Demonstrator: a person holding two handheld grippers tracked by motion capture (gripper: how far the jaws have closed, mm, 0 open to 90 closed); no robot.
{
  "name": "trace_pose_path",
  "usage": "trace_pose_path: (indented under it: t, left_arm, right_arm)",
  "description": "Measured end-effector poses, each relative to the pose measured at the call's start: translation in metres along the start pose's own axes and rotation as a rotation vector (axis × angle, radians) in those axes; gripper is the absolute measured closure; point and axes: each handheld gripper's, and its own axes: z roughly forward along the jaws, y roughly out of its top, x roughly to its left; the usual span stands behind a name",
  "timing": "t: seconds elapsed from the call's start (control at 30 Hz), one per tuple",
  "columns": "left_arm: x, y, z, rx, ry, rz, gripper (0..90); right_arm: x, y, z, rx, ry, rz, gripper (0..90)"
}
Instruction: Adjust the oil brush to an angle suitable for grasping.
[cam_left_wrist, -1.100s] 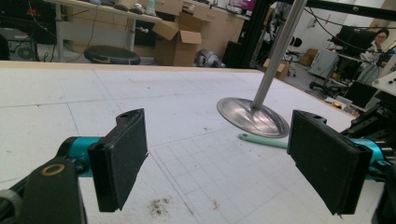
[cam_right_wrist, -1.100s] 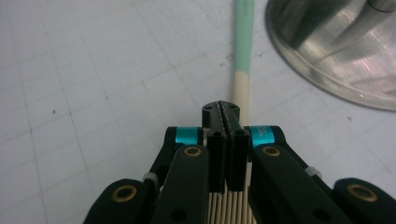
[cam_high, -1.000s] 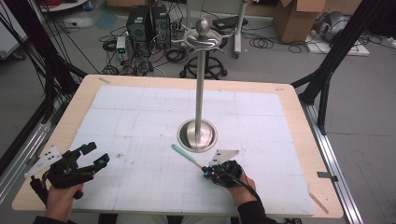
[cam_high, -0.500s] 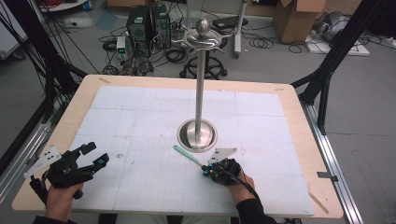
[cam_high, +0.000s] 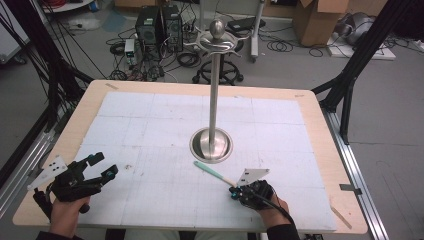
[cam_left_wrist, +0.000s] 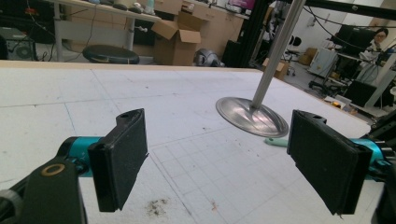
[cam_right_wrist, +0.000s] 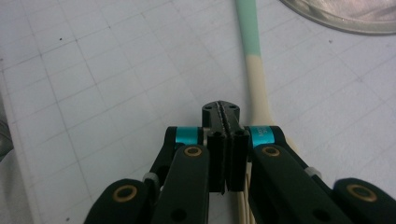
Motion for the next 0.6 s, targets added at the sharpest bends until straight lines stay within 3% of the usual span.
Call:
trace_pose_path:
  t: [0.07, 0.2, 0.23, 0.27, 0.3, 0.37, 0.5, 0.53, 0.57, 0.6]
  left_arm:
    - [0.0, 0.0, 0.0, -0.001, -0.001, 0.0, 20.5]
    - [-0.001, 0.0, 0.0, -0.002, -0.003, 0.0, 20.4]
    - [-0.001, 0.0, 0.0, 0.0, -0.003, 0.001, 20.4]
    - [-0.001, 0.0, 0.0, 0.0, -0.003, 0.001, 20.4]
    - [-0.001, 0.0, -0.001, -0.004, -0.005, -0.005, 20.5]
    - [-0.001, 0.0, -0.001, -0.007, -0.007, -0.007, 20.4]
    - [-0.002, 0.0, 0.001, -0.007, -0.011, -0.004, 20.4]
    - [-0.002, 0.0, 0.001, -0.007, -0.011, -0.004, 20.4]
    - [-0.002, 0.0, 0.002, -0.004, -0.013, -0.002, 20.4]
    - [-0.002, 0.0, 0.002, -0.004, -0.013, -0.002, 20.4]
  right_arm:
    - [0.0, -0.001, -0.001, -0.002, 0.001, 0.001, 89.3]
    - [-0.001, -0.006, -0.01, -0.061, -0.01, 0.024, 89.3]
    - [-0.004, -0.009, -0.023, -0.15, -0.034, 0.059, 89.2]
    - [-0.004, -0.009, -0.023, -0.15, -0.034, 0.059, 89.2]
    - [-0.005, -0.012, -0.037, -0.228, -0.062, 0.089, 89.3]
    - [-0.007, -0.016, -0.048, -0.277, -0.098, 0.112, 89.3]
    - [-0.011, -0.026, -0.071, -0.359, -0.17, 0.148, 89.3]
    - [-0.011, -0.026, -0.071, -0.359, -0.17, 0.148, 89.3]
    - [-0.011, -0.032, -0.084, -0.383, -0.222, 0.159, 89.2]
    - [-0.011, -0.032, -0.084, -0.383, -0.222, 0.159, 89.2]
